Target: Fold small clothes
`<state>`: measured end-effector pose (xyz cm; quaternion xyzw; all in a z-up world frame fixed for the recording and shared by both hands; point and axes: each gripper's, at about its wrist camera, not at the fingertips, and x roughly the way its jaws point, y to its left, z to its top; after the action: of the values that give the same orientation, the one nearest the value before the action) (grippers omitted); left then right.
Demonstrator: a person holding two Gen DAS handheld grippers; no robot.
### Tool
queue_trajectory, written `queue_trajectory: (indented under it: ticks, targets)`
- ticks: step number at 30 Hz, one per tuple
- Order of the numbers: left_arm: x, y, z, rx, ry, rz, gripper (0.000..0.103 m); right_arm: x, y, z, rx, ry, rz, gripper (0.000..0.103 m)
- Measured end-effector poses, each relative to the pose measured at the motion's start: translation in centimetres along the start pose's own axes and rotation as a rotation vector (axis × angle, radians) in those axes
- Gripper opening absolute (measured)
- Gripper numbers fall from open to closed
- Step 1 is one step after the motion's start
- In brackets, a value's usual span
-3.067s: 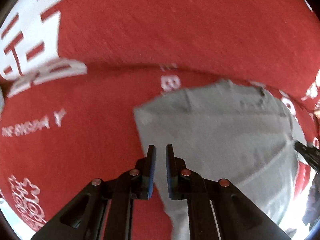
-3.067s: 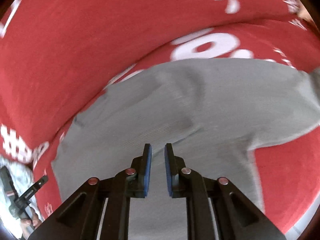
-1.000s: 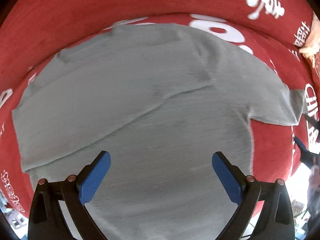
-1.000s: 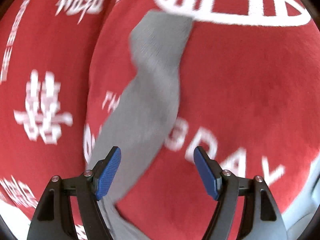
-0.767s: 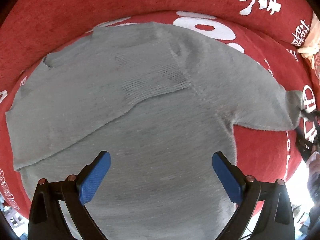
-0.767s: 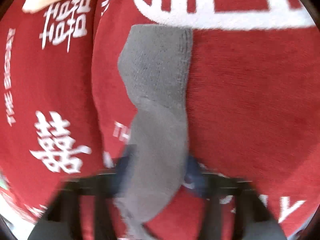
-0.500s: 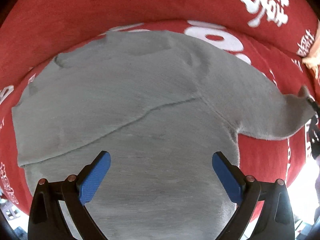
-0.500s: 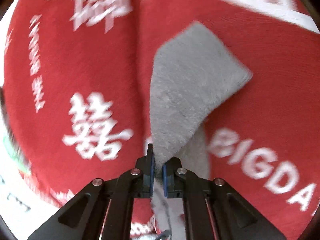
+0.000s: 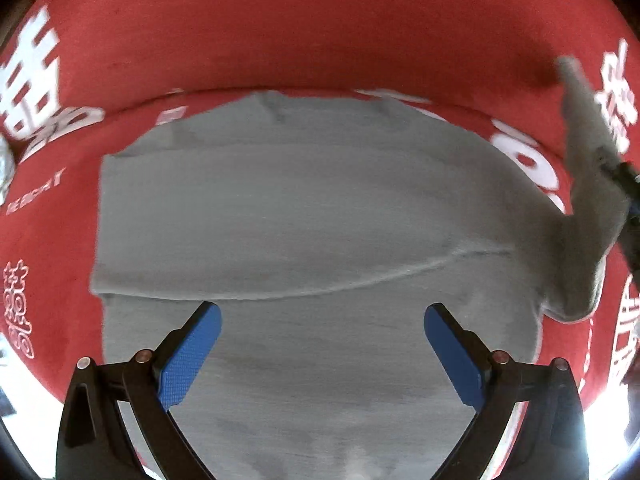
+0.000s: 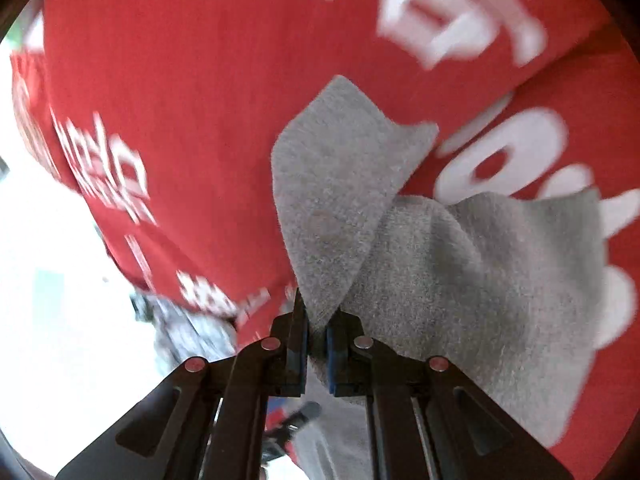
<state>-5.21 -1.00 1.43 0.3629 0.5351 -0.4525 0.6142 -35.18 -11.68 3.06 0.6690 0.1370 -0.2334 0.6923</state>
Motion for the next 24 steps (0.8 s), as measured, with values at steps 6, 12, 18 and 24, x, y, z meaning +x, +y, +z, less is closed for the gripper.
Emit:
queue_trajectory:
  ticks: [6,12,18,24]
  targets:
    - [1.1,4.9,0.6,-0.078,-0.022,0.016,0.102,7.9,-0.2,-1.5,0.004,0.118,-0.112,0.007]
    - [1.7,8.8,1.5,-0.148,-0.057,-0.020,0.102,11.5,2.1,-3.2,-0.188,0.182,-0.239,0.008]
    - [2.3,12.3,1.8,-0.207,-0.042,-0.066,0.102,16.0,4.8,-6.7,-0.354,0.300,-0.379,0.040]
    - [2.4,14.5,2.2,-0.235,-0.036,-0.177,0.102,14.8,2.3,-4.2,-0.076,0.123,-0.333,0.011]
